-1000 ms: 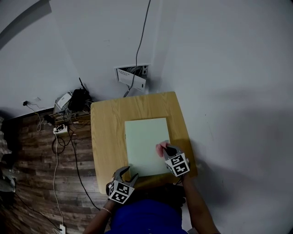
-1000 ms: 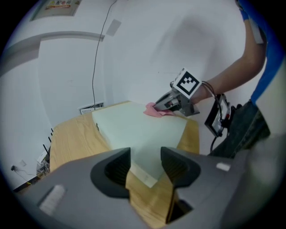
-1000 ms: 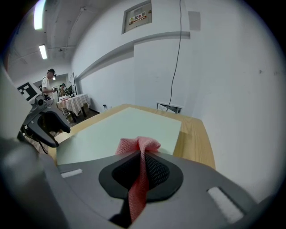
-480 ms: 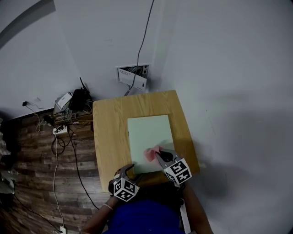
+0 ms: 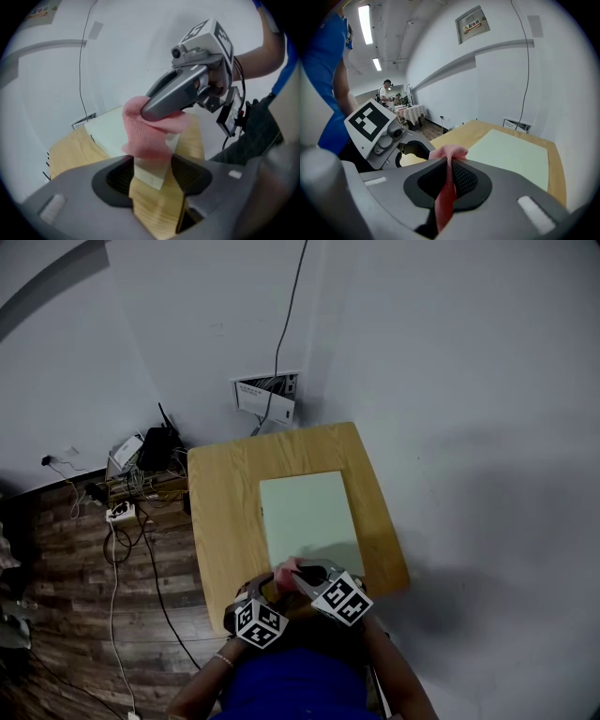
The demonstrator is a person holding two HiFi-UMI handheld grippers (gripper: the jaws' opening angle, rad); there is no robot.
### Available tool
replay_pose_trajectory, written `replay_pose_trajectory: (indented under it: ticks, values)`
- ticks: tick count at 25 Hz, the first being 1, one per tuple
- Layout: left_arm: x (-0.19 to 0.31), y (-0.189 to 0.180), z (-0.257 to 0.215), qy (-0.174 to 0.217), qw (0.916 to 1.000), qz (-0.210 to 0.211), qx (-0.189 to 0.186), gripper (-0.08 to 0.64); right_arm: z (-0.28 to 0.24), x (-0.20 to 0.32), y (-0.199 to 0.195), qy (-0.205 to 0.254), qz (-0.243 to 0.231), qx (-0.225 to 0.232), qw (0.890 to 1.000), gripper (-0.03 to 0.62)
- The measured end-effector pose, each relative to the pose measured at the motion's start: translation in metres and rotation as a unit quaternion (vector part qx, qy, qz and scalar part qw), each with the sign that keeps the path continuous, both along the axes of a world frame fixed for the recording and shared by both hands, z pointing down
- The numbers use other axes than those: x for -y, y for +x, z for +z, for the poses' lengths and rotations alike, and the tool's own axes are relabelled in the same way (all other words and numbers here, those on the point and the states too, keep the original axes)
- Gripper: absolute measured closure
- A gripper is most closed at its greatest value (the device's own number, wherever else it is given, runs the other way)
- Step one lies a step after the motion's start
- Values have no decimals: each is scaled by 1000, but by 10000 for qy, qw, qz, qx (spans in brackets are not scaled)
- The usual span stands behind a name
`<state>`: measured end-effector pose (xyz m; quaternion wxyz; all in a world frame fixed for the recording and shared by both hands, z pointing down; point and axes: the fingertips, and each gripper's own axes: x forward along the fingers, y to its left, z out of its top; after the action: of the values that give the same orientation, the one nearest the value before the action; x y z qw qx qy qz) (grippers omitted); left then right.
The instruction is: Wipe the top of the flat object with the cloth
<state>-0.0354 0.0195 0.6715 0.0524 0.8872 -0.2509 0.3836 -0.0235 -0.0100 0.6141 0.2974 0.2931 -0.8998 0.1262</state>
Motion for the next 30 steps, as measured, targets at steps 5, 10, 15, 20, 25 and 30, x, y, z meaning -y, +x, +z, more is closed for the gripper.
replay_pose_trajectory:
  ticks: [5,10,15,20,25,30]
  values:
    - [-1,3,2,1,10000,82,31,310,25,5,-17,-118,-179,-443,9988,574]
    - [-2,0,9,-29,9996,152,229,311,54,0,-30,-255,-425,-962,9941,574]
    - [-3,-1,10,-29,9994,157,298,311,57,1,-27,-492,-271,-626,9965,574]
    - [-4,-3,12,46,9982,263,541,313,57,0,-28,-461,-481,-800,9946,574]
    - [-5,-2,15,158,9971,302,688,322,59,0,-21,-467,-522,-878,9937,574]
    - [-5,-4,15,116,9968,282,734,328,59,2,-14,-504,-430,-855,9941,572]
